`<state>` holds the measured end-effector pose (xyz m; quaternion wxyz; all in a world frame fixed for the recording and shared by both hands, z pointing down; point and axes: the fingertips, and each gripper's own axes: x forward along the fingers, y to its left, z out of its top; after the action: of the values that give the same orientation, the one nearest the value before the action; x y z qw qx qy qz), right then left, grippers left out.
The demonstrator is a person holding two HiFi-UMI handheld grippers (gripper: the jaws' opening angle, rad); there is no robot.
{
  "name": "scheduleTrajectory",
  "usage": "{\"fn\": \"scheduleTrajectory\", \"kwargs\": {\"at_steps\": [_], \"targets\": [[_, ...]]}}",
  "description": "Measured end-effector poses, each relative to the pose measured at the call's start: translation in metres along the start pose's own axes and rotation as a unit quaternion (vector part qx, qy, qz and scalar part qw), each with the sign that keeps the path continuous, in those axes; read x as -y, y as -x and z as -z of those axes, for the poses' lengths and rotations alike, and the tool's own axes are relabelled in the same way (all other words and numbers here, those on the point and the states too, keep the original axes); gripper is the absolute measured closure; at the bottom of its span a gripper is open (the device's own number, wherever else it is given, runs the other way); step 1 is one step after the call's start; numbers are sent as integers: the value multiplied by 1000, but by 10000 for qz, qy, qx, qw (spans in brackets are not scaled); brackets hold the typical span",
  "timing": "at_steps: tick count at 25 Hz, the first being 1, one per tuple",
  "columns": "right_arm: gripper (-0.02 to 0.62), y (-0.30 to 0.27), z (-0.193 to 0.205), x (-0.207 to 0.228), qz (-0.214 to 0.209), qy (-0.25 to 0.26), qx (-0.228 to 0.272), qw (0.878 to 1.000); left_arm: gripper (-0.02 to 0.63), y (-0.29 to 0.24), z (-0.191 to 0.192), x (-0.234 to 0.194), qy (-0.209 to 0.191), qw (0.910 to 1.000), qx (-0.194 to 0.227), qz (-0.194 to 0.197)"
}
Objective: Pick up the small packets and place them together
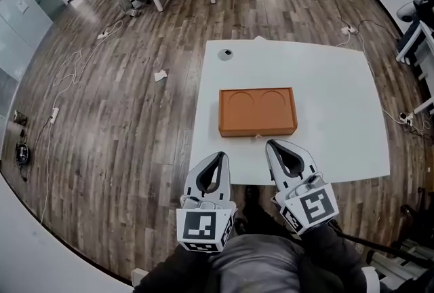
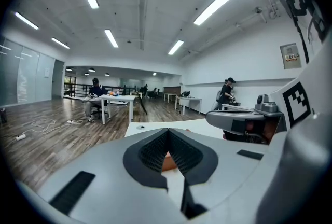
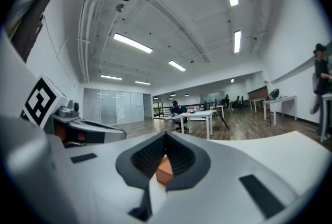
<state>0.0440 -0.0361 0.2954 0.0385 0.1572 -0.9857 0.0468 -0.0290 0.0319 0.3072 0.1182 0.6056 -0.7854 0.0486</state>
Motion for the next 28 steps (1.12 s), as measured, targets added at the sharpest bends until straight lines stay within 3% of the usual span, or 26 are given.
{"fn": "scheduleTrajectory", "kwargs": {"at_steps": [9,16,28], "targets": [[592,-54,11,43,66,-308,-119,9994,604,-60,-3,-7,5,9997,-117,217],[592,-74,-22,52,308,-119,153,9993,604,-74,-32,-18,-109,9990,50,437],[592,-53,-7,-2,1276,-314,520,9900,604,-42,-9,-38,-483,9883,-88,1442]]}}
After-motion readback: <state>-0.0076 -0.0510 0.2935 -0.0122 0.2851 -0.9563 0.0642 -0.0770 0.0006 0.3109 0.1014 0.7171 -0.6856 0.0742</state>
